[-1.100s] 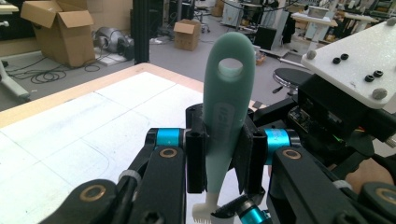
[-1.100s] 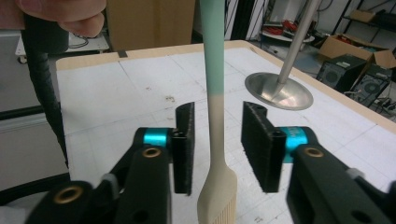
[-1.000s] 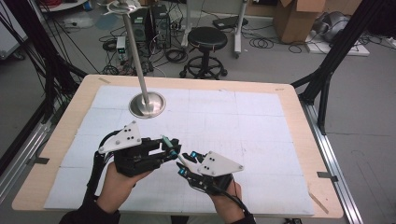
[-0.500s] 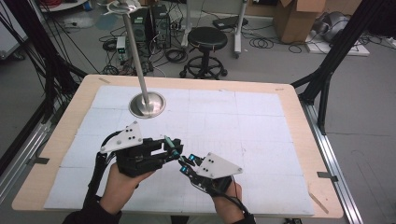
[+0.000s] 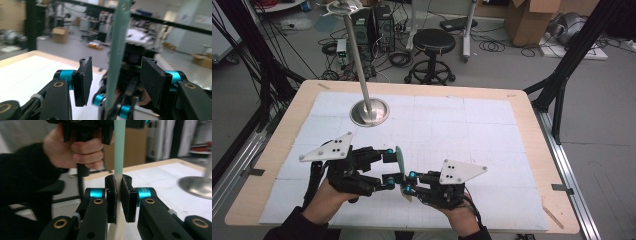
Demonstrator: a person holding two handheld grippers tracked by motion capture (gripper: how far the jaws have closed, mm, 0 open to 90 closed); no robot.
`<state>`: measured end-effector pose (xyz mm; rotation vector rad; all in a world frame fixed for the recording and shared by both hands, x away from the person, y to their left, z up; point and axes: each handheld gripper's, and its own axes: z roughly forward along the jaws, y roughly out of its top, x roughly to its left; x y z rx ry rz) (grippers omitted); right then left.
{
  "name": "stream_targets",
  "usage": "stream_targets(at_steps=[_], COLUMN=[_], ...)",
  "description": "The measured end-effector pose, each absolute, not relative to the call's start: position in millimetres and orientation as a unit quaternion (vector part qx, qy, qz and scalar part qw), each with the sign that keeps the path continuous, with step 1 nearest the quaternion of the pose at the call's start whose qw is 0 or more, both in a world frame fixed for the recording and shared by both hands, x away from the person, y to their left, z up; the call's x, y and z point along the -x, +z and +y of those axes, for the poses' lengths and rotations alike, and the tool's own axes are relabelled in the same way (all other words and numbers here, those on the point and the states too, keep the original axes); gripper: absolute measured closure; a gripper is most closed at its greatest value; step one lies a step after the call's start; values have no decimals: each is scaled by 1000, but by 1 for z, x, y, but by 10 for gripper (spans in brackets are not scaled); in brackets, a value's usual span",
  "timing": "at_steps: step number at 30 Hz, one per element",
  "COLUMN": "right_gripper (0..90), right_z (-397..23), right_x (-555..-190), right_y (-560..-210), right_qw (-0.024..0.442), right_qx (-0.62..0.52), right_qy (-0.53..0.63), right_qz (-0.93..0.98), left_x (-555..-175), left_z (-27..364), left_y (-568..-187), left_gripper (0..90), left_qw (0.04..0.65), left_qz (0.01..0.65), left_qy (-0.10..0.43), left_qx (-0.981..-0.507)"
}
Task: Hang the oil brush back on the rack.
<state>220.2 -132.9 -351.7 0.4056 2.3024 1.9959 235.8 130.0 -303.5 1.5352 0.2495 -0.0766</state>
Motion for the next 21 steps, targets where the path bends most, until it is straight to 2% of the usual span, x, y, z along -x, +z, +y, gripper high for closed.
stream_targets(at_steps=[10, 17, 20, 21], right_gripper=[836, 837, 836, 836], right_z=[-133, -129, -127, -127], right_x=[-224, -222, -222, -222], right_y=[-356, -357, -357, -357], right_qw=[-21, -47, -57, -57], right_qx=[-101, -80, -72, -72], right_qy=[664, 664, 666, 666], right_qz=[740, 741, 740, 740], left_x=[-239, -237, -237, -237], left_z=[129, 126, 126, 126], left_y=[-301, -302, -302, -302], left_gripper=[499, 613, 714, 714], left_qw=[717, 713, 714, 713], left_qz=[85, 57, 52, 53], left_qy=[-73, -90, -88, -84], left_qx=[-688, -693, -693, -694])
